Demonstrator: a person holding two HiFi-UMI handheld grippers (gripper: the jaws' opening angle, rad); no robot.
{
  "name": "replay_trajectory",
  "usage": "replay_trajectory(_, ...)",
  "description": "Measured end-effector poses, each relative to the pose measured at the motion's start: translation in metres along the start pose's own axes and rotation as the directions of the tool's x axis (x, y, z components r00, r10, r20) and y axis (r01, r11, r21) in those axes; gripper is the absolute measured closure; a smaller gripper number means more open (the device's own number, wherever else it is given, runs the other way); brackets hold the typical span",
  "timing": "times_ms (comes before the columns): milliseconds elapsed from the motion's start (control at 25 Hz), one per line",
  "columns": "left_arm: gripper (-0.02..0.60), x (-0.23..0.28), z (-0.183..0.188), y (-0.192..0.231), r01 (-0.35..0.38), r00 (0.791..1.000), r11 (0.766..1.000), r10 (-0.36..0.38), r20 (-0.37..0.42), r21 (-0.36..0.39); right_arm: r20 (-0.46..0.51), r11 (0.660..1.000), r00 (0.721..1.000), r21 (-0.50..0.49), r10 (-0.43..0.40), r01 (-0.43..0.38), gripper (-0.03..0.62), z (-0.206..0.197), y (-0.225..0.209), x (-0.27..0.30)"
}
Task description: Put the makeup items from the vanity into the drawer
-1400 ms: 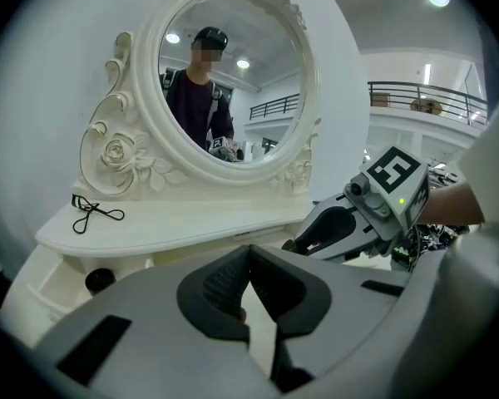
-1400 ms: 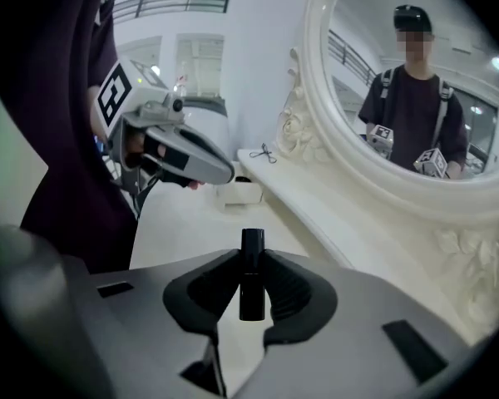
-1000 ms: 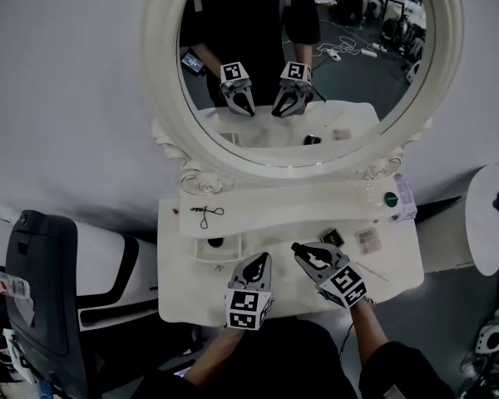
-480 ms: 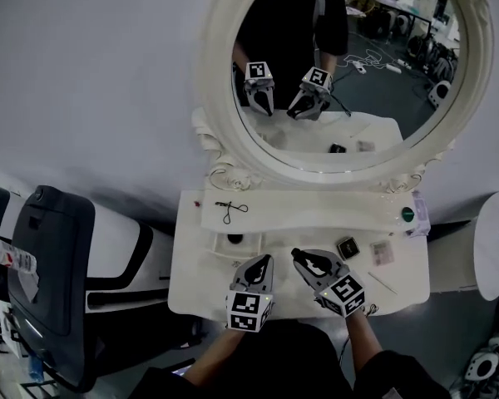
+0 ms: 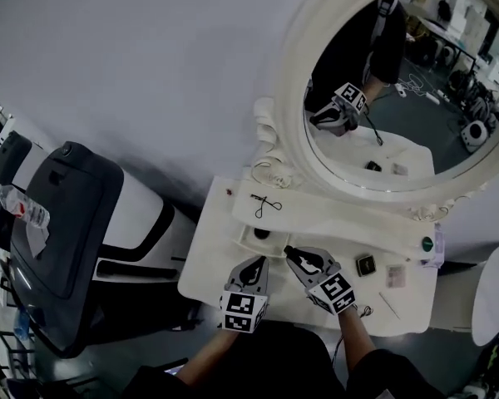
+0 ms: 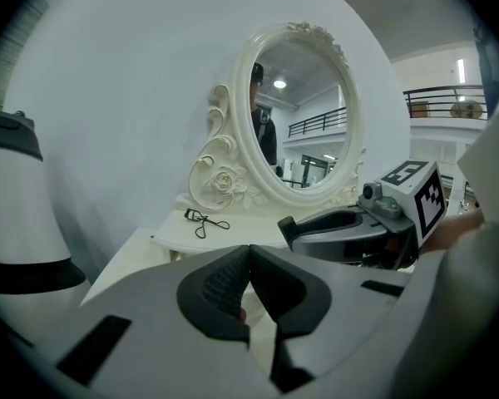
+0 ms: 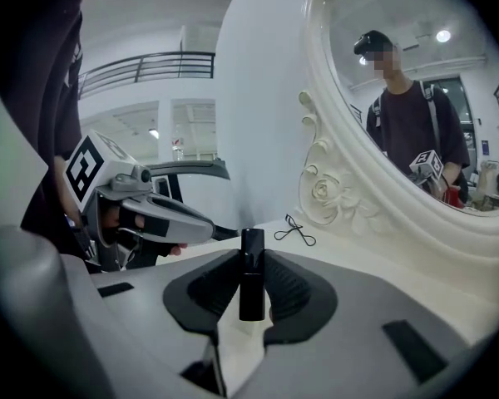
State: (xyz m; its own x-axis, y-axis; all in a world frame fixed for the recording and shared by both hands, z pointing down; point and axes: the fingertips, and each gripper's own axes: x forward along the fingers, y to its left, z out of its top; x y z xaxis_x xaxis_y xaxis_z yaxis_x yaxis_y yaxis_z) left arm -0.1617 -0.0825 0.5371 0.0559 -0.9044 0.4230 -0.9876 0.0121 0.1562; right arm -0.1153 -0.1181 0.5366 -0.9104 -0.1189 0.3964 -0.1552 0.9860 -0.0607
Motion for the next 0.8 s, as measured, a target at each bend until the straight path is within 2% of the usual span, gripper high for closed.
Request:
replay_trajectory(400,0.566,-0.019,-0.006,0.041,-0.110,0.994,0.993,0.110,0.004,-0.049,-0.097,0.993,0.994,-0.098,0.056,-0.066,0.488,-0.005,0.002,0.047)
replay_trajectory(800,0.566,-0.015,-0.009,0.060,-0.159,0.987,0.985,0.160,0.011,-0.065,-0.210,0.973,0.973,-0.187,0.094,-0.135,0.488,-0.022,0.004,0.085)
